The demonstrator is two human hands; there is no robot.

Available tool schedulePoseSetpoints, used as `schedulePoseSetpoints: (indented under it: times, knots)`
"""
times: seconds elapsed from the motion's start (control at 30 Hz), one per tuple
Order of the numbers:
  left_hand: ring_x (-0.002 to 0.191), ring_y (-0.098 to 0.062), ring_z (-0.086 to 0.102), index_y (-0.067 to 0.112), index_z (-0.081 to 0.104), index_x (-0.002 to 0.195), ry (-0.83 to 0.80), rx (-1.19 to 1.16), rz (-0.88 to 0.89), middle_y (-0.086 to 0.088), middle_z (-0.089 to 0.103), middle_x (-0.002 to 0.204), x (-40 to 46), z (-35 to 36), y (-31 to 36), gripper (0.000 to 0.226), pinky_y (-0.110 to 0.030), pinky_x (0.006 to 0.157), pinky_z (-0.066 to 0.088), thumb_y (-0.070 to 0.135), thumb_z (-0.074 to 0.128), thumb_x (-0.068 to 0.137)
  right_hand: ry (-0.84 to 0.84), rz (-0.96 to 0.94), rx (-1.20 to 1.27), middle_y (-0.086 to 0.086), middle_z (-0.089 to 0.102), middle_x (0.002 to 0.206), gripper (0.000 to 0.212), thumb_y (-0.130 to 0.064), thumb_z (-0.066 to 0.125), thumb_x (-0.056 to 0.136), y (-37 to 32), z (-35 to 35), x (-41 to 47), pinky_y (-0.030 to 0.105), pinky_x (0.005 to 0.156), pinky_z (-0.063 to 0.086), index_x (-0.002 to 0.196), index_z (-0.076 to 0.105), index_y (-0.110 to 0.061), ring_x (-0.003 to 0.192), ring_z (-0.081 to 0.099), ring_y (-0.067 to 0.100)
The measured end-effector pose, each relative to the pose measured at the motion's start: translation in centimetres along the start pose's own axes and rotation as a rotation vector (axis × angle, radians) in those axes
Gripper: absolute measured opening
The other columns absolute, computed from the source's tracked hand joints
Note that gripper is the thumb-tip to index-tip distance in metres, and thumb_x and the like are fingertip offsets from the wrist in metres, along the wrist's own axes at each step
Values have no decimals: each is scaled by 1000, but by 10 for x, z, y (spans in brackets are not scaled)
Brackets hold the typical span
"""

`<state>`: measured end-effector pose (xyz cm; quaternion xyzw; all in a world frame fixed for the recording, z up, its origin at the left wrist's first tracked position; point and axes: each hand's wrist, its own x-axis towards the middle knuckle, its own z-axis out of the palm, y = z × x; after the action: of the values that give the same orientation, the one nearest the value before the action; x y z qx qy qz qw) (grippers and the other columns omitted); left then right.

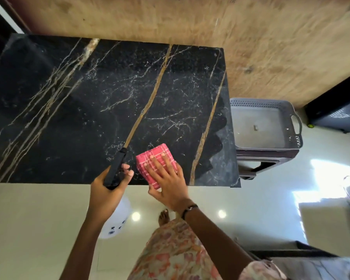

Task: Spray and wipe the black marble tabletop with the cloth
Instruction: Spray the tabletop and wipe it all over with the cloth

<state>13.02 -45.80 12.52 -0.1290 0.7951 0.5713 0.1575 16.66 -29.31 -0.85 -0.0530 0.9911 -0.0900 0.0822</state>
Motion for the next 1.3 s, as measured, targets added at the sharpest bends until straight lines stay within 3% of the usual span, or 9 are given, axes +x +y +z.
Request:
schedulePoseSetpoints:
  times: [0.1,0.27,0.33,0.5,0.7,0.93,1.03,1.17,1.3]
  knots:
    - [50,7,54,16,70,97,-19,16,8,8,64,69,-1,3,-1,17,-25,67,42,20,71,81,23,27,-46,-3,32,155,65,-60,36,88,32,0,-28,53,114,21,147,28,-35,146,16,27]
    - [53,-5,56,16,70,98,-64,30,12,8,66,75,-6,10,1,18,-26,70,44,20,71,81,105,310,-29,3,24,156,67,-56,37,87,110,-16,-78,53,113,19,147,29,-28,145,16,32]
    - [53,1,57,14,69,99,-85,38,22,6,67,79,-8,12,2,19,-22,68,44,20,71,81,106,407,-20,3,21,157,68,-53,35,86,136,-24,-90,50,114,18,148,28,-26,146,14,32]
    - [57,-7,58,17,69,97,-134,78,26,2,68,82,-12,22,5,14,-45,85,50,17,69,83,125,557,60,1,18,159,68,-52,33,88,140,-15,-121,50,116,23,150,19,-28,148,10,28]
    - [54,7,57,21,70,94,-162,95,51,10,67,72,-13,39,9,12,-27,73,45,19,70,82,111,575,79,1,20,158,68,-51,33,87,137,-15,-121,50,114,26,149,25,-26,147,11,27]
    - [59,6,58,26,70,94,-205,129,49,18,67,66,-13,63,9,13,-30,77,46,25,71,81,81,579,36,6,16,159,70,-54,20,88,131,-24,-82,54,117,14,151,20,-24,146,9,36]
    - [60,5,58,27,71,95,-233,146,60,11,69,76,-13,73,10,14,-31,77,46,26,71,81,114,467,31,8,27,156,67,-52,31,88,104,-14,-81,60,112,17,148,29,-23,143,20,37]
    - [59,9,59,32,70,89,-245,159,64,22,67,65,-15,87,14,10,-23,71,46,27,71,80,140,312,68,1,31,155,63,-50,42,89,83,-3,-79,57,115,22,147,31,-29,146,19,28]
    - [57,10,59,35,68,80,-219,164,75,24,65,61,-14,93,18,6,-20,67,44,30,71,79,175,398,55,3,30,155,63,-52,37,89,113,-1,-101,54,117,19,147,30,-28,145,16,30]
